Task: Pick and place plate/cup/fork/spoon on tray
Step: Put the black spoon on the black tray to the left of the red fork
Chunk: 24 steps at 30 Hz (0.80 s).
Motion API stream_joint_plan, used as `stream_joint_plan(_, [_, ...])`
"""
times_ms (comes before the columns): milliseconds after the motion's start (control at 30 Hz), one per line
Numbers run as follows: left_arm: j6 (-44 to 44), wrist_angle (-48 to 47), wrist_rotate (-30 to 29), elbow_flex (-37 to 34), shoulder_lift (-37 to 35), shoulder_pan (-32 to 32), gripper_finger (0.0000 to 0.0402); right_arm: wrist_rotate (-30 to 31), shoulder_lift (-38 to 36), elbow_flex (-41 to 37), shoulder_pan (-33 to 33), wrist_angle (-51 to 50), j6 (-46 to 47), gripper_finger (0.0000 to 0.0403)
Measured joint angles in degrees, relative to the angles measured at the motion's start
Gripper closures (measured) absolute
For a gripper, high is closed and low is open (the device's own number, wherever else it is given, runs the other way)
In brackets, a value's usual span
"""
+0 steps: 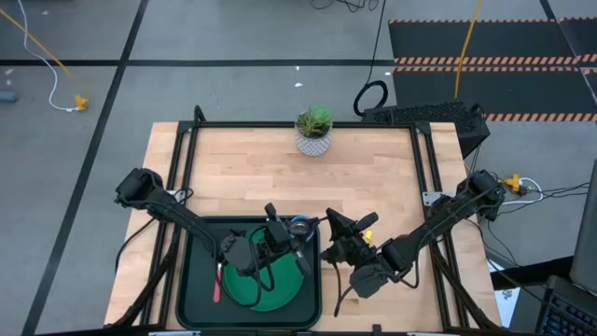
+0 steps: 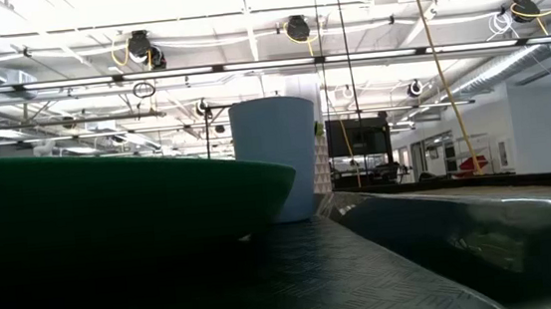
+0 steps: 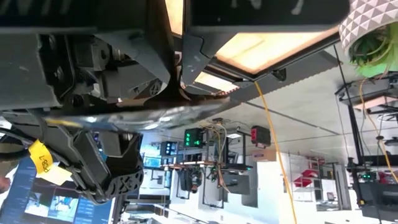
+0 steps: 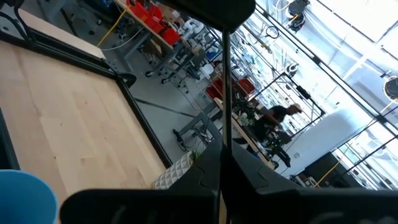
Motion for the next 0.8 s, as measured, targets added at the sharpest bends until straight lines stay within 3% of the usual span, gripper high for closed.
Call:
stream_joint_plan(133, [-0.1, 0.0, 0.0, 0.0, 0.0, 0.0, 0.0377, -0.1, 0.0, -0.1, 0.0, 0.1, -0.1, 0.0403])
stream_joint_plan(267, [0.3, -0.1, 0.4, 0.0, 0.0, 0.1, 0.0390, -0.3, 0.0, -0.1, 0.0, 0.1, -0.1, 0.0402])
stream_joint_plan(400, [0.6, -0.1, 1.7, 0.0, 0.0, -0.1, 0.0391, -0.8, 0.0, -0.1, 0.0, 0.5, 0.0, 0.0380])
stream_joint_plan(633, [3.4, -0.1, 2.8, 0.0, -0.9, -0.8, 0.0393, -3.5, 0.0, -0.1, 0.9, 1.8, -0.2, 0.0278])
stream_joint_plan(800, [2.4, -6.5, 2.9, 0.0, -5.1, -1.7, 0.0389, -5.2, 0.0, -0.1, 1.6, 3.6, -0.5, 0.0197])
